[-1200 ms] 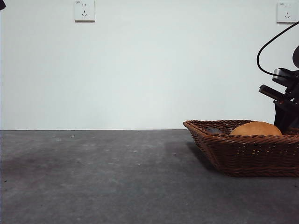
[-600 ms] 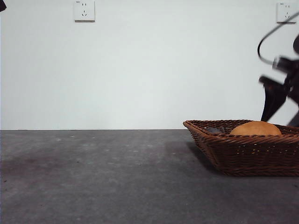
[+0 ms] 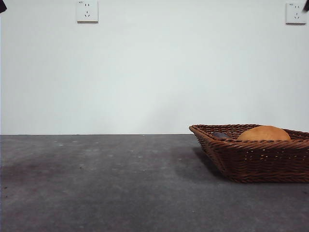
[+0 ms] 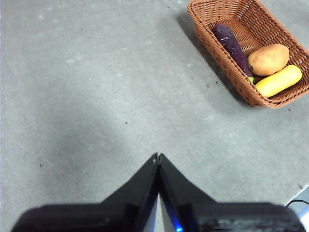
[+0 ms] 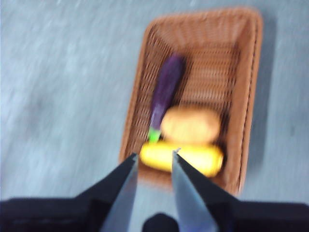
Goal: Help me put the vegetables on the table into the basket
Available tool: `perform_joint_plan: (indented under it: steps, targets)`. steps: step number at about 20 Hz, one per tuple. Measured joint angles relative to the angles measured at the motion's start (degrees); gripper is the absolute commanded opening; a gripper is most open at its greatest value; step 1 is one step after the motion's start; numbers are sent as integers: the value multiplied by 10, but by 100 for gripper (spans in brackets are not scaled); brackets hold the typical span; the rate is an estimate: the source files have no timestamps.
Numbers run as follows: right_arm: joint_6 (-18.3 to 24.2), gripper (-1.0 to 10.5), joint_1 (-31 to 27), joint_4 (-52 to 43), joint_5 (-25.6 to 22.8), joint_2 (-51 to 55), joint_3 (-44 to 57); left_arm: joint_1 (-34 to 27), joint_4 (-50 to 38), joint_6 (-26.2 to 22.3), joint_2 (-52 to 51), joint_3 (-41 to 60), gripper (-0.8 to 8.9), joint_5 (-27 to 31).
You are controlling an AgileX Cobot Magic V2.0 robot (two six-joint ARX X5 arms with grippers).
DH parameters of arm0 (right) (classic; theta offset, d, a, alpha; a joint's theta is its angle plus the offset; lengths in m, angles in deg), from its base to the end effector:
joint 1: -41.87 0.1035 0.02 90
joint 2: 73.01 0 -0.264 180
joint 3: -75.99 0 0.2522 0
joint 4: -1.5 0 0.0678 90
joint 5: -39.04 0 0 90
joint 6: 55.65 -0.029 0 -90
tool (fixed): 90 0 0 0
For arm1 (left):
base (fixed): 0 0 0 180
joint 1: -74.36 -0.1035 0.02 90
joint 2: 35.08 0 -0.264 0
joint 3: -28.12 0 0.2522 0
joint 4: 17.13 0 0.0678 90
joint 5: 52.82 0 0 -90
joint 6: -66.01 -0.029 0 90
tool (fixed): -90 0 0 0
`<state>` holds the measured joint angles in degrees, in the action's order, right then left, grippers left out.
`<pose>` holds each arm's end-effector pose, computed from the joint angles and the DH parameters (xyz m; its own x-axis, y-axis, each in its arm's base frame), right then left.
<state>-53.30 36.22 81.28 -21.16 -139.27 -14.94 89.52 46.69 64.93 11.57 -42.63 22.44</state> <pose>0.1965 -0.0050 0.3742 0.5429 0.4457 -0.7118 -0.2308 0.8941 0.3838 0.1358 -0.0444 0.3372 0.6514 -0.4401 -0.6180 0.4533 0.8789 -0.1481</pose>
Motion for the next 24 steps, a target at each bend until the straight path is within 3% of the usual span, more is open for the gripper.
perform_joint_plan:
  steps: [2, 7, 21, 24]
  targets:
    - [17, 0, 0, 49, 0, 38, 0, 0, 0, -3, 0, 0, -6, 0]
    - [58, -8, 0, 115, 0, 94, 0, 0, 0, -4, 0, 0, -6, 0]
    - [63, 0, 0, 115, -3, 98, 0, 0, 0, -4, 0, 0, -4, 0]
    - [63, 0, 0, 115, -24, 88, 0, 0, 0, -4, 0, 0, -4, 0]
